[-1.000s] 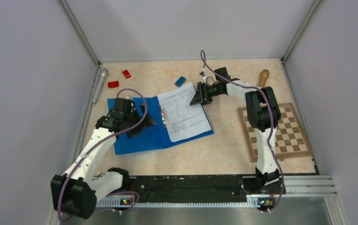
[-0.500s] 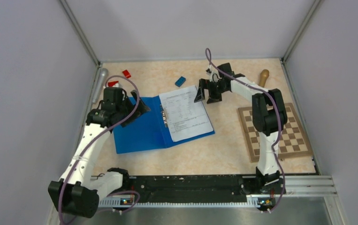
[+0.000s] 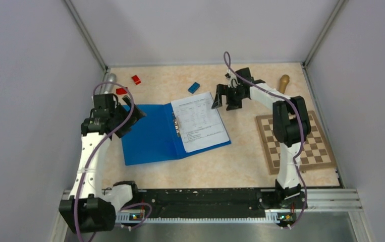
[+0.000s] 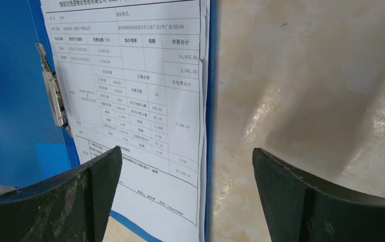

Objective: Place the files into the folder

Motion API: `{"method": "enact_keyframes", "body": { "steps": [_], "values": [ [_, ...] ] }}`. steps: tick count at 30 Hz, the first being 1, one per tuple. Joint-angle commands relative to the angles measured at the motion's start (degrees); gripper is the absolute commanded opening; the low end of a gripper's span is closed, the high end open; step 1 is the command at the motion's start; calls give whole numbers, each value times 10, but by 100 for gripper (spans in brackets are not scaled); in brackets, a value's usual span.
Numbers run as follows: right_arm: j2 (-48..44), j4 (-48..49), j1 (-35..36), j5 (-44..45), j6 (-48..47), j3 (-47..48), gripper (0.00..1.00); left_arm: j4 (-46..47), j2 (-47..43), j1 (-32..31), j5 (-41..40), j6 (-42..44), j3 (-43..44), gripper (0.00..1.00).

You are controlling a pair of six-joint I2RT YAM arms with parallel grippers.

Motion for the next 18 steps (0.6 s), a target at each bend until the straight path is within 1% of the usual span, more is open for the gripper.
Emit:
{"method": "enact_keyframes", "body": {
  "steps": [1,5,9,11,18],
  "values": [
    [38,31,0,-48,12,32,99,3,-23,20,31,15,-16,99],
    [54,47,14,-61,20,35,99,21,-21,20,47,11,-34,99],
    [44,103,20,-90,53,5,99,28,-9,19,65,24,-35,99],
    [34,111,25,-99,56,-11,99,21,-3,19,77,24,-26,98],
    [-35,186,60,-127,74,-127,99,23,11,19,84,35,-21,98]
  ]
}}
